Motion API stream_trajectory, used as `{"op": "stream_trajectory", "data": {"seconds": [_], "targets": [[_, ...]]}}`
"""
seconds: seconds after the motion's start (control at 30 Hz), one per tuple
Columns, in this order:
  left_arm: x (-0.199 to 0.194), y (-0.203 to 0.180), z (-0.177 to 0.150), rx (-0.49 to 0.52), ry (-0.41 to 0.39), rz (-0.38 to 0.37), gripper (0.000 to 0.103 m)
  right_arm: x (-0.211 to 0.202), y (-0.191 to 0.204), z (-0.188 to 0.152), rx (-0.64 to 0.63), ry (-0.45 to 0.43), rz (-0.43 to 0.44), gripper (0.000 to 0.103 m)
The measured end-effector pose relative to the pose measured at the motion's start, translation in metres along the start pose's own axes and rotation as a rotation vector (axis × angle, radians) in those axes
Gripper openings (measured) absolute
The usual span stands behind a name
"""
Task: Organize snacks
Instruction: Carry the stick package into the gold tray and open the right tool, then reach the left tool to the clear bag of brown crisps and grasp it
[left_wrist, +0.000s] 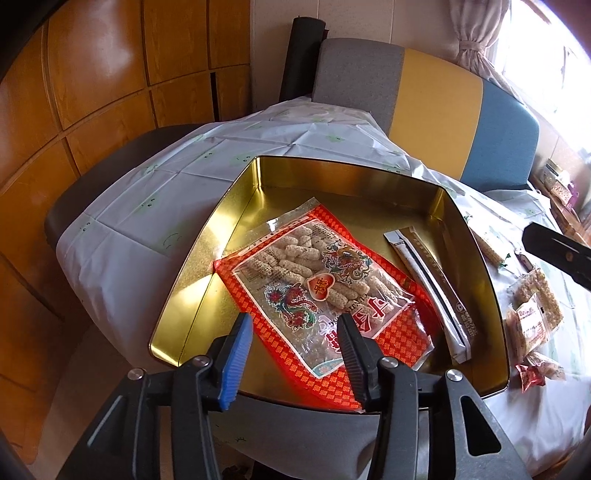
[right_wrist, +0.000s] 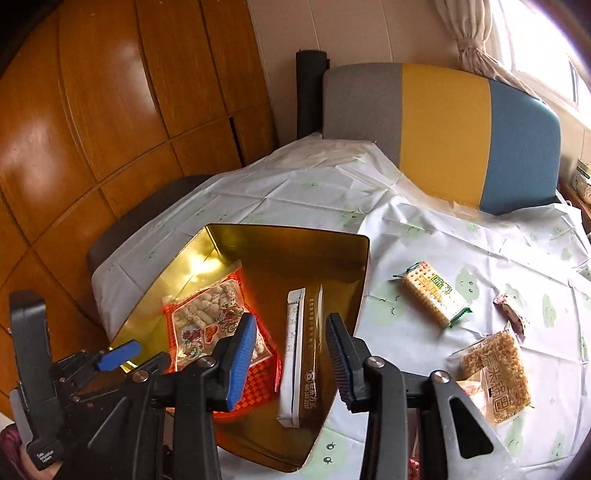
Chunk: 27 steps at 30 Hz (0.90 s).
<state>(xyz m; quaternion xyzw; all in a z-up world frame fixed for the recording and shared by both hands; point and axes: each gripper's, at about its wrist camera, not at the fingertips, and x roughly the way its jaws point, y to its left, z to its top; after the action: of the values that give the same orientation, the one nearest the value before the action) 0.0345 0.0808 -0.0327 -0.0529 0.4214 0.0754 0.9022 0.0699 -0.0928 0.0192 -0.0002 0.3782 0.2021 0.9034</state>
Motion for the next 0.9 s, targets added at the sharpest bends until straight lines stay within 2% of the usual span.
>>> {"op": "stream_trajectory", "data": {"seconds": [0.1, 0.2, 0.37, 0.67, 0.73, 0.8, 0.9], "targets": [[-0.001, 0.000, 0.000, 0.000, -0.002, 0.007, 0.049, -0.007, -0.005, -0.003, 0.010, 0.005, 0.012, 0.041], [-0.002, -0.001, 0.001, 0.008, -0.002, 0.007, 0.050, -0.013, -0.006, -0.008, -0.020, 0.013, -0.021, 0.041], [-0.005, -0.005, 0.000, 0.025, -0.009, 0.006, 0.057, -0.024, -0.014, -0.019, -0.033, 0.024, -0.072, 0.041], [-0.004, -0.013, 0.000, 0.051, -0.001, 0.014, 0.060, -0.053, -0.060, -0.040, -0.006, 0.047, -0.173, 0.041], [-0.004, -0.016, 0.000, 0.057, 0.005, 0.010, 0.060, -0.060, -0.075, -0.045, 0.003, 0.065, -0.196, 0.043], [-0.004, -0.020, 0.000, 0.068, 0.004, 0.009, 0.060, -0.068, -0.090, -0.050, 0.017, 0.074, -0.223, 0.052], [-0.005, -0.026, -0.001, 0.089, -0.001, 0.005, 0.060, -0.082, -0.114, -0.057, 0.050, 0.077, -0.264, 0.055]]}}
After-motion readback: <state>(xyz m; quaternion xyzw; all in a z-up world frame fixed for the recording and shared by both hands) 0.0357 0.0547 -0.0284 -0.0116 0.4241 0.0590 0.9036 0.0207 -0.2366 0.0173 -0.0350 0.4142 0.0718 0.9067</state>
